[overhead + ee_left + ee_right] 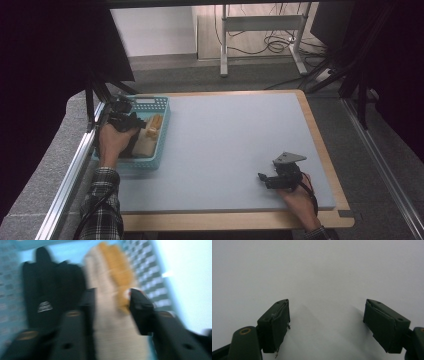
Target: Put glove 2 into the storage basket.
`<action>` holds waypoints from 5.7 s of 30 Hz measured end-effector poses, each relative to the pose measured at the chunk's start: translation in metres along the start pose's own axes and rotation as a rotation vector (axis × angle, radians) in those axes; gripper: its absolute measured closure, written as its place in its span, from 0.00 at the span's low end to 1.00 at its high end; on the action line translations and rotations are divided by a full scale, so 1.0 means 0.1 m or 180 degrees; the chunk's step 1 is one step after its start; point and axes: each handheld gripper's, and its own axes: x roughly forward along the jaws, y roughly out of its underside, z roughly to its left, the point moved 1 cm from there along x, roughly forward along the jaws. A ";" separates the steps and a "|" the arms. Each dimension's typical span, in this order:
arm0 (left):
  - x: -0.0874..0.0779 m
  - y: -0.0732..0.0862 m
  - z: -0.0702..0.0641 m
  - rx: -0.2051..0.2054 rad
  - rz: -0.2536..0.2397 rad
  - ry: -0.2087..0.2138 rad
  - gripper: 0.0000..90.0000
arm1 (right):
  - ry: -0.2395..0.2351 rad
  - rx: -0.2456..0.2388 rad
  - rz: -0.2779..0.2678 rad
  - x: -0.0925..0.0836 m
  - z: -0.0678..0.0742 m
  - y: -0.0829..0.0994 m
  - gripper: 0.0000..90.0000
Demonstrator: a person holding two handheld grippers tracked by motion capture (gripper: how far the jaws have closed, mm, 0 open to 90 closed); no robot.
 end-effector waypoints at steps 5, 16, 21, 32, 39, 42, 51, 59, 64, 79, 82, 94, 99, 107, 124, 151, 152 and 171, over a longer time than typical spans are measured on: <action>0.33 0.03 -0.01 0.0063 0.0247 -0.0209 0.98 | -0.0003 -0.0001 0.0001 0.00 0.00 0.00 0.23; 0.50 0.00 -0.19 0.0063 0.0262 0.0031 1.00 | -0.0002 -0.0001 0.0001 0.00 0.00 0.00 0.23; 0.54 0.05 -0.10 0.0021 0.0253 -0.0025 0.99 | -0.0002 -0.0002 0.0001 0.00 0.00 0.00 0.23; 0.29 0.07 0.01 -0.0016 -0.0089 -0.0254 0.58 | 0.0000 -0.0006 0.0002 0.00 0.00 0.00 0.23; 0.22 0.11 0.05 -0.0061 -0.0172 -0.0209 0.45 | 0.0001 -0.0001 -0.0001 0.00 0.00 0.00 0.23; 0.20 0.13 0.08 -0.0141 -0.0220 -0.0179 0.41 | 0.0001 0.0000 -0.0001 0.00 0.00 0.00 0.23; 0.04 0.20 0.17 -0.0330 -0.0495 0.0069 0.28 | 0.0002 -0.0002 -0.0001 0.00 0.00 0.00 0.23; -0.07 0.27 0.18 -0.0298 -0.0613 0.0167 0.20 | 0.0003 -0.0002 -0.0001 0.00 0.00 0.00 0.23; -0.13 0.30 0.17 -0.0256 -0.0666 0.0224 0.15 | 0.0002 -0.0002 0.0000 0.00 0.00 0.00 0.23; -0.29 0.38 0.01 -0.0058 -0.0792 0.0498 0.06 | 0.0003 -0.0003 -0.0004 0.00 0.00 0.00 0.23; -0.31 0.39 -0.07 0.0014 -0.0823 0.0505 0.05 | 0.0004 -0.0003 -0.0004 0.00 0.00 0.00 0.23; -0.36 0.42 -0.34 0.0237 -0.0922 0.0596 0.02 | 0.0003 -0.0006 0.0000 0.00 0.00 0.00 0.23; -0.36 0.41 -0.49 0.0364 -0.0943 0.0611 0.01 | 0.0001 -0.0001 -0.0001 0.00 0.00 0.00 0.23; -0.33 0.41 -0.77 0.0575 -0.0979 0.0671 0.01 | 0.0002 -0.0002 -0.0002 0.00 0.00 0.00 0.23; -0.19 0.37 -1.46 0.1056 -0.1049 0.0833 0.00 | 0.0001 0.0000 0.0000 0.00 0.00 0.00 0.23; 0.24 0.87 -2.20 0.1544 -0.1034 0.1054 0.00 | -0.0007 -0.0007 0.0003 0.00 0.00 0.00 0.22; 0.26 0.89 -2.19 0.1553 -0.1028 0.1052 0.00 | -0.0006 -0.0006 0.0003 0.00 0.00 0.00 0.22; 0.48 1.23 -2.08 0.1503 -0.0880 0.0941 0.00 | -0.0006 -0.0006 0.0005 0.00 0.00 0.00 0.22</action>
